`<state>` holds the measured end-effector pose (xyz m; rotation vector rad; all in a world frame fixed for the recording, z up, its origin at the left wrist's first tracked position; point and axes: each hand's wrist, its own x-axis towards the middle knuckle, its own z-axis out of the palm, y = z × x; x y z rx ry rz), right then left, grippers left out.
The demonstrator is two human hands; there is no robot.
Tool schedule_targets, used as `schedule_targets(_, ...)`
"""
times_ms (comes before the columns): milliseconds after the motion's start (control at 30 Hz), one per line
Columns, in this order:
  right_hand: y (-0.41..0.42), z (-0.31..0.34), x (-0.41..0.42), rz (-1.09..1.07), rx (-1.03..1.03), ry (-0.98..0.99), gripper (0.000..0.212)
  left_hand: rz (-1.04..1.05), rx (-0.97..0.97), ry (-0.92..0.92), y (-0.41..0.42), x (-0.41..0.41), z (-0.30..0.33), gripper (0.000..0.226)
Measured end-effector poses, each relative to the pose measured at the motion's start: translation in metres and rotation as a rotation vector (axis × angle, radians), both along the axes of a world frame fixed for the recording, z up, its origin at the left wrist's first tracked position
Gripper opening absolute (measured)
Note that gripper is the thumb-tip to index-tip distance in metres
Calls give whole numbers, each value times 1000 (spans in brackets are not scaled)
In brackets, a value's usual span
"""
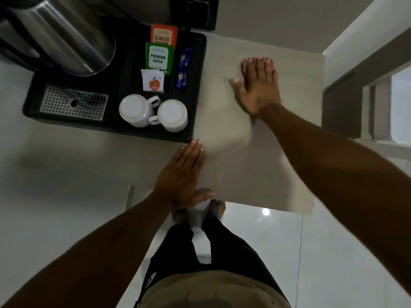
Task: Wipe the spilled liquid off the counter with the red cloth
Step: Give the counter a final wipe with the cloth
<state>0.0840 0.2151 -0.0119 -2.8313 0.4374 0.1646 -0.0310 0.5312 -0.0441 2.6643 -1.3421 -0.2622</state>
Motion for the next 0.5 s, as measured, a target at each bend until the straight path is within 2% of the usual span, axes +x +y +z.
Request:
schedule_targets(100,60,-16,-28,157,39,16,75,19,-9,-2,0,-13,-8,115)
schedule_targets(233,108,-30,-105,284,89,1,66,73,38,44,-5,-16,-16,118)
schedule_targets(333,117,-29,-173,246,81,-39,59,62,58,21,-2,-18,-12,116)
schedule_targets(500,102,-22,-226,74,61,-72,70,65,96,57,-2,-19,-9,116)
